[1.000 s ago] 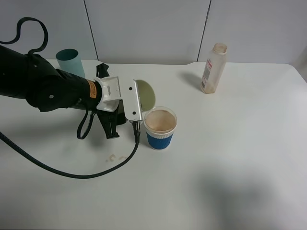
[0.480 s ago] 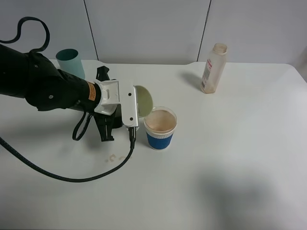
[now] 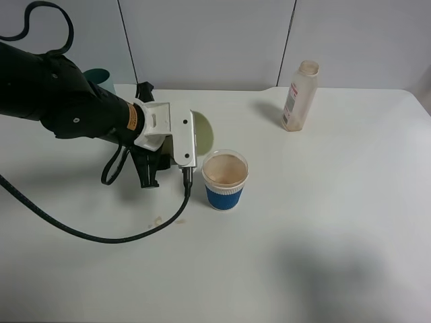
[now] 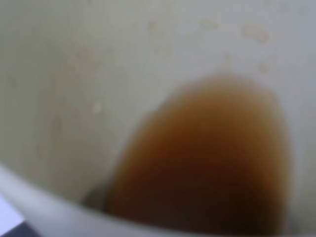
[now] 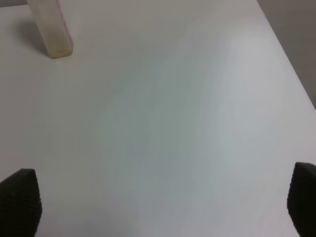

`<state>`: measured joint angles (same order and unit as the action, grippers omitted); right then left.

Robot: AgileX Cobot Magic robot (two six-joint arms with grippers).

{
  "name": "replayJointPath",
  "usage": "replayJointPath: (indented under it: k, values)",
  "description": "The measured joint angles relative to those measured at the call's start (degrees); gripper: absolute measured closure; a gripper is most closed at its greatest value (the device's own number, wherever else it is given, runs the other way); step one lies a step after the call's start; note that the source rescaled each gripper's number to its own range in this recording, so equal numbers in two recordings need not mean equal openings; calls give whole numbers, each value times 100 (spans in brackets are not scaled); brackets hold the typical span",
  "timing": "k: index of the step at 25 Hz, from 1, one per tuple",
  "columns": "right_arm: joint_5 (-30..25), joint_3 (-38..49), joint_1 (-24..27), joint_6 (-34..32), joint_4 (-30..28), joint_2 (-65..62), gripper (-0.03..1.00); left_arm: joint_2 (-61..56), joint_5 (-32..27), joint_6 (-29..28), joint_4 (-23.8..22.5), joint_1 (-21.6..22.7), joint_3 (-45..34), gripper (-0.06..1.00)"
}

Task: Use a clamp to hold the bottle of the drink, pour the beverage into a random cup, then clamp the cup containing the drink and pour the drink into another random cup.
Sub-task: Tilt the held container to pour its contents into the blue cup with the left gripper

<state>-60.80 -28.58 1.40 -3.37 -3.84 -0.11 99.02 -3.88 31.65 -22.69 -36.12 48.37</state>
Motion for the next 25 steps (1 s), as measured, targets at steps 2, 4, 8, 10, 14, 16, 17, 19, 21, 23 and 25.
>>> replayJointPath:
  k: [2, 4, 8, 10, 14, 16, 17, 19, 21, 23, 25]
  values:
    - [0, 0, 0, 0, 0, 0, -3, 0, -44, -7, -17, 0, 0, 91]
    - [0, 0, 0, 0, 0, 0, -3, 0, -163, -19, -123, -69, 5, 91]
    - [0, 0, 0, 0, 0, 0, -3, 0, -208, -36, -199, -175, 5, 91]
    - [0, 0, 0, 0, 0, 0, -3, 0, -219, -36, -238, -182, 5, 91]
    - [0, 0, 0, 0, 0, 0, -3, 2, -349, -102, -305, -204, 93, 91]
    - [0, 0, 0, 0, 0, 0, -3, 2, -401, -196, -390, -234, 160, 91]
    - [0, 0, 0, 0, 0, 0, -3, 2, -417, -236, -431, -240, 194, 91]
    - [0, 0, 0, 0, 0, 0, -3, 2, -417, -258, -478, -240, 207, 91]
    - [0, 0, 0, 0, 0, 0, -3, 2, -502, -271, -545, -251, 207, 91]
    - [0, 0, 0, 0, 0, 0, -3, 2, -597, -271, -607, -278, 207, 91]
    - [0, 0, 0, 0, 0, 0, -3, 2, -664, -271, -628, -319, 207, 91]
